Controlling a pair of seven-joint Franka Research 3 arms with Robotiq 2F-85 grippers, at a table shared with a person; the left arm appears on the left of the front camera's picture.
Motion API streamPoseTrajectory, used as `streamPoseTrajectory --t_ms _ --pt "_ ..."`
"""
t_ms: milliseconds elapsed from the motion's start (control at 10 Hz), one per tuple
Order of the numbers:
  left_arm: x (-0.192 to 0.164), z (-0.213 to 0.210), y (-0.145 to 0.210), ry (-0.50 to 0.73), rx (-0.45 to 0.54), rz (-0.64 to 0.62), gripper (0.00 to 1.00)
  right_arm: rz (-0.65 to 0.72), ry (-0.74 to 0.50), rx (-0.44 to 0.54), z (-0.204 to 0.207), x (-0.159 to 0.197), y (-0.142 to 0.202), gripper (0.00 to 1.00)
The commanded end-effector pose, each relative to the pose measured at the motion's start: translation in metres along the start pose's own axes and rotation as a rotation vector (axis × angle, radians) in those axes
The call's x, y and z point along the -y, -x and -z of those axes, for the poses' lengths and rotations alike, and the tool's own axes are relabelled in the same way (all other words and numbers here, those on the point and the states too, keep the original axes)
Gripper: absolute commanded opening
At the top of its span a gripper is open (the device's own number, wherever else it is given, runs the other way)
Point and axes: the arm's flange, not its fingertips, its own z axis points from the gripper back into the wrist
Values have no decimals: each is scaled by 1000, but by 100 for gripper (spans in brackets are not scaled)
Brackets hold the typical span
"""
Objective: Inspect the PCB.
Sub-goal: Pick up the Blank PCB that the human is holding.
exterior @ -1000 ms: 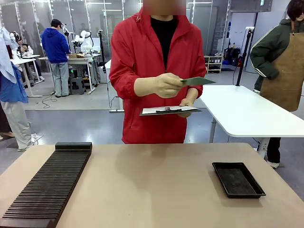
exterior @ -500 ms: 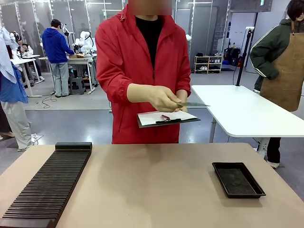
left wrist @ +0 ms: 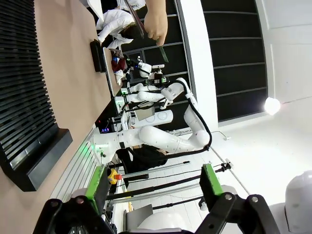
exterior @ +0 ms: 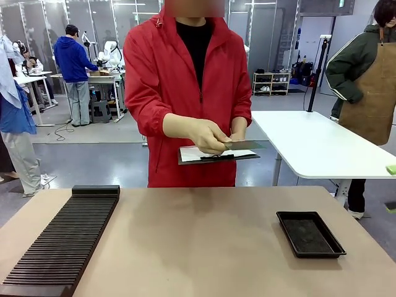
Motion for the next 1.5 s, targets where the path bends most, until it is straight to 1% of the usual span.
streamPoseTrajectory --t_ms 0,200,400,600,700,800,900,1100,1300,1400 --pt "3 -2 2 -9 -11 -2 96 144 -36 -21 28 -30 -28 100" --pt "3 -2 2 -9 -11 -2 96 205 -123 -72 72 -53 -49 100" --pt "3 -2 2 -9 -11 -2 96 226 -127 -66 109 -68 -65 100" --pt "3 -2 2 -9 -11 -2 96 257 -156 -81 149 -76 -81 100" --pt "3 -2 2 -9 -11 -2 96 266 -177 -74 173 -80 -88 100" --pt "3 -2 2 -9 -11 -2 96 275 -196 -83 194 -82 -89 100" --pt "3 -2 2 -9 -11 -2 96 285 -207 -113 212 -82 -87 100" --pt "3 -2 2 -9 -11 -2 96 304 -227 -134 239 -78 -85 100" --pt "3 -2 2 -9 -11 -2 96 308 -278 -144 251 -76 -82 100" --pt "3 -2 2 -9 -11 -2 96 311 -309 -155 251 -75 -79 100"
